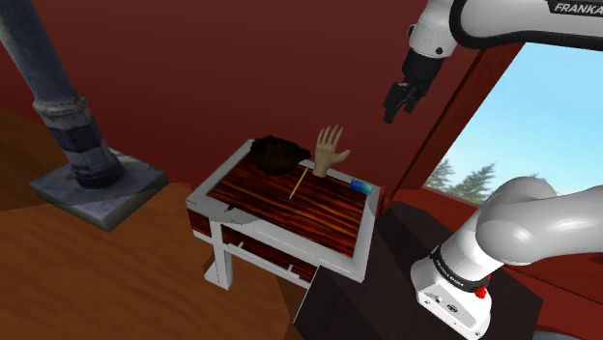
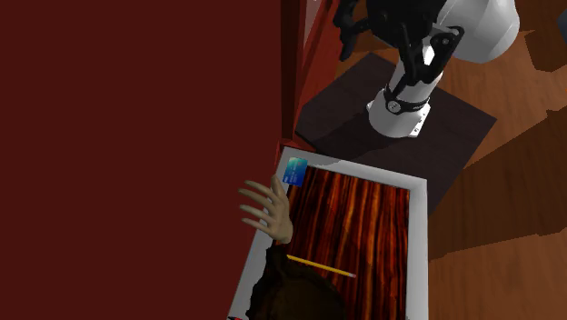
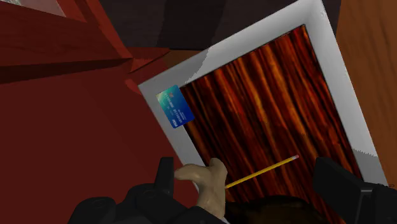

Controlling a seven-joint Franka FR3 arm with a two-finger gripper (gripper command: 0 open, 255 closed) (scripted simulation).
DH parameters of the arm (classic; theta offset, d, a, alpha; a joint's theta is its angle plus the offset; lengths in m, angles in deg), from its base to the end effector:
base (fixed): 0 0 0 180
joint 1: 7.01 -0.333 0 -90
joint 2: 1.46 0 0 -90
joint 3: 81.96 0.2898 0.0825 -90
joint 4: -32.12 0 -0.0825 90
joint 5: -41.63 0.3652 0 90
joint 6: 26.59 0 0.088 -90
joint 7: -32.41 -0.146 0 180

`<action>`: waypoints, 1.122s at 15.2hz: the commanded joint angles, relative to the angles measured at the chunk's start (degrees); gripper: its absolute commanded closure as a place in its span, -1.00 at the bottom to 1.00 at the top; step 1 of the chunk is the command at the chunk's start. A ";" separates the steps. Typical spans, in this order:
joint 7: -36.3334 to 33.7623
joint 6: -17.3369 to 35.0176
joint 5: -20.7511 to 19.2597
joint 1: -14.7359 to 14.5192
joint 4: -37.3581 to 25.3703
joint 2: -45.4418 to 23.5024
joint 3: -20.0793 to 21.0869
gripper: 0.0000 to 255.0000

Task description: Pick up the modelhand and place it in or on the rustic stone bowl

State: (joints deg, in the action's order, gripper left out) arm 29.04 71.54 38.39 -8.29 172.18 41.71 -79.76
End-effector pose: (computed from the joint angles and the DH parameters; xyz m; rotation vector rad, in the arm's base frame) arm 0.3253 0.0132 0.4951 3.0603 -0.0012 0.0392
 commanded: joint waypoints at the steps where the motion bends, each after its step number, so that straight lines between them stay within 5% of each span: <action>1: 0.00 0.00 0.00 0.00 0.00 0.00 0.00 -1.00; 11: 22.14 31.41 -1.39 -3.84 15.03 -5.96 -12.89 -1.00; 17: 40.35 50.42 4.38 -11.82 16.52 -18.43 -24.19 -1.00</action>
State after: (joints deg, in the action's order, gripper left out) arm 65.84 118.82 41.22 -18.28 188.65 25.21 -102.02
